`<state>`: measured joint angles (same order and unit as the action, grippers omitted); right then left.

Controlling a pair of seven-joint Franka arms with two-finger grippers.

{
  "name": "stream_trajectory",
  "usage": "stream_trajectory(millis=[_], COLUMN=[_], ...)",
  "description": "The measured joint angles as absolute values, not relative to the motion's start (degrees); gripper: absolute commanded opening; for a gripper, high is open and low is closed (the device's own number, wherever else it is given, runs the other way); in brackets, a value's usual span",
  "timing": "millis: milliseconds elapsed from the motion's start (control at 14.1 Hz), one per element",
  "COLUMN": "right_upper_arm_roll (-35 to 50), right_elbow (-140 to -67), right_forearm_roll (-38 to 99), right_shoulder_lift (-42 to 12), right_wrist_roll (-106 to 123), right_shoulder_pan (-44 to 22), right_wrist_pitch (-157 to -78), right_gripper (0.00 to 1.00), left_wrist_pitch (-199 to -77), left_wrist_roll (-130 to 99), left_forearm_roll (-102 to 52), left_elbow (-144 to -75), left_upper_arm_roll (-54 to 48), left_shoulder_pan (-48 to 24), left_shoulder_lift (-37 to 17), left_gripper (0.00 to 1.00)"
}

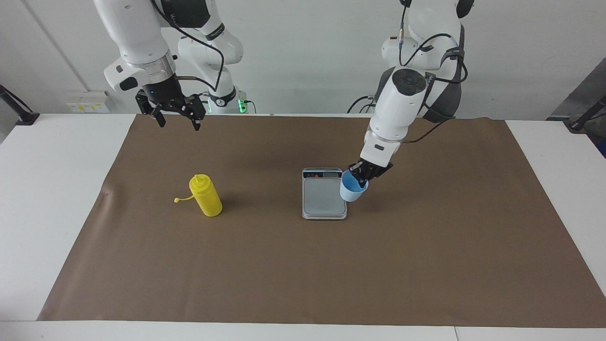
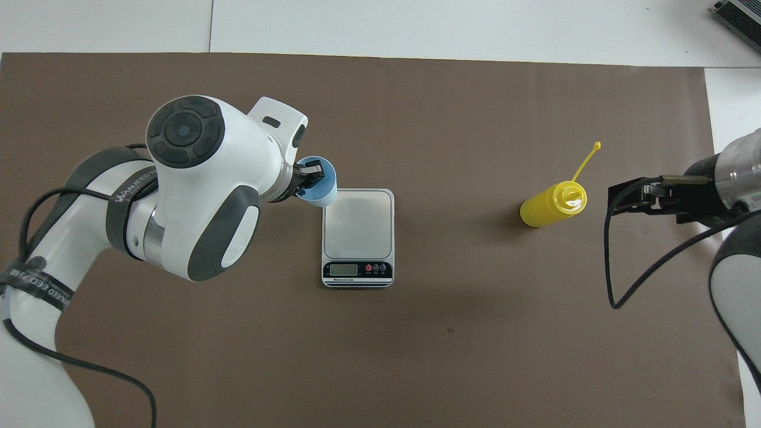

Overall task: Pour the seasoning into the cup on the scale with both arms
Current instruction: 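Lift the blue cup with the left gripper and carry it onto the scale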

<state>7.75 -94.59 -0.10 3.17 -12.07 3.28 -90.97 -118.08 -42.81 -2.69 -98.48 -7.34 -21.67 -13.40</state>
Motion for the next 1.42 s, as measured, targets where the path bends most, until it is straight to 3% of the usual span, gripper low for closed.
stream_trajectory(millis=[425, 1063, 1347, 1418], right_upper_arm_roll=[7.7, 7.7, 7.7, 7.7], right_elbow=[-94.6, -94.6, -94.6, -94.6], right_forearm_roll=[-0.1, -0.1, -0.1, -0.1], right_shoulder_lift=[3.2, 3.2, 3.2, 3.2], right_wrist_roll=[-12.1, -12.1, -12.1, -12.1], right_shoulder_pan=[3.3, 3.3, 3.3, 3.3], right_wrist_pitch=[-91.0, -91.0, -91.0, -91.0], right_gripper=[1.0, 1.0, 1.0, 1.0], left_wrist_pitch=[-126.9, -130.9, -131.5, -131.6], left_wrist_roll=[-50.2, -53.6, -53.8, -53.8], left_forearm_roll=[-2.0, 1.2, 1.5, 1.6], left_elbow=[-104.7, -107.5, -107.6, -107.8], left_upper_arm_roll=[-7.3, -7.2, -7.1, -7.1], left_shoulder_pan=[-26.4, -27.8, -28.0, -28.1], left_shoulder_lift=[-14.6, -14.7, -15.2, -15.2], left_gripper=[0.0, 0.0, 0.16, 0.26])
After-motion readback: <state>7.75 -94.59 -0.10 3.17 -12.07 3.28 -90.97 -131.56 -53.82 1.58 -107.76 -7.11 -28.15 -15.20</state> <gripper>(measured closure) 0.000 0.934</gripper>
